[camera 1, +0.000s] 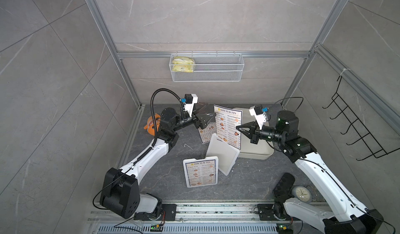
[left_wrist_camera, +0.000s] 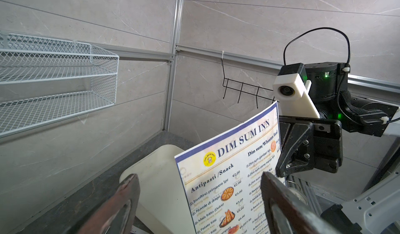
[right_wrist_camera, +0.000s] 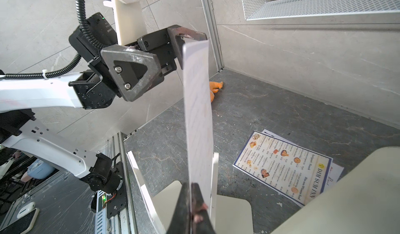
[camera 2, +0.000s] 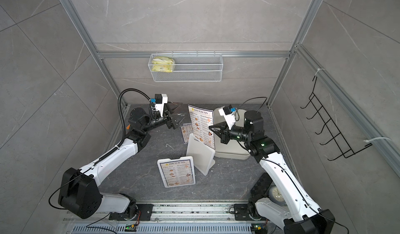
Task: Replace the menus in the menu holders
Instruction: Insert the menu into the menu holder.
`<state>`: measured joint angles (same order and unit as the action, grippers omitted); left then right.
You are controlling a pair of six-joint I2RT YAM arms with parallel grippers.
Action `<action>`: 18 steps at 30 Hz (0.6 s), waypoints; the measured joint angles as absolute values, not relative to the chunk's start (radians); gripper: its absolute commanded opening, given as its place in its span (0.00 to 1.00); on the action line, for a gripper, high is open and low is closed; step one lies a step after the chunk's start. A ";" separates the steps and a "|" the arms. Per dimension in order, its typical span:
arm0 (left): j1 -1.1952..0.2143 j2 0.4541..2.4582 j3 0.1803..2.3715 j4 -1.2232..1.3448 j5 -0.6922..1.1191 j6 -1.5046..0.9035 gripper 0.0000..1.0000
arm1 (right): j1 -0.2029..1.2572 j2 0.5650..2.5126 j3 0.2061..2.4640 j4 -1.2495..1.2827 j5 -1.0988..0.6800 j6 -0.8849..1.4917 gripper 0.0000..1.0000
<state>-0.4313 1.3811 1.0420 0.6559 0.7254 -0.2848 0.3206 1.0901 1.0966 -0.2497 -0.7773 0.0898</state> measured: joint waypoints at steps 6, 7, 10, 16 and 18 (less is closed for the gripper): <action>-0.431 1.354 1.005 0.646 0.704 -0.271 0.90 | 0.330 1.121 1.087 -0.225 -0.761 0.094 0.00; -0.431 1.349 0.999 0.641 0.702 -0.270 0.90 | 0.331 1.126 1.085 -0.222 -0.758 0.094 0.00; -0.431 1.334 0.977 0.631 0.688 -0.268 0.90 | 0.337 1.135 1.074 -0.205 -0.747 0.094 0.00; -0.431 1.317 0.956 0.623 0.679 -0.265 0.90 | 0.343 1.140 1.044 -0.160 -0.736 0.106 0.00; -0.431 1.313 0.954 0.621 0.678 -0.264 0.90 | 0.345 1.140 1.029 -0.143 -0.728 0.110 0.00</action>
<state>-0.4313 1.3132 0.9543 0.6212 0.6781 -0.2642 0.3450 1.1397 1.0294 -0.1429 -0.7284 0.1104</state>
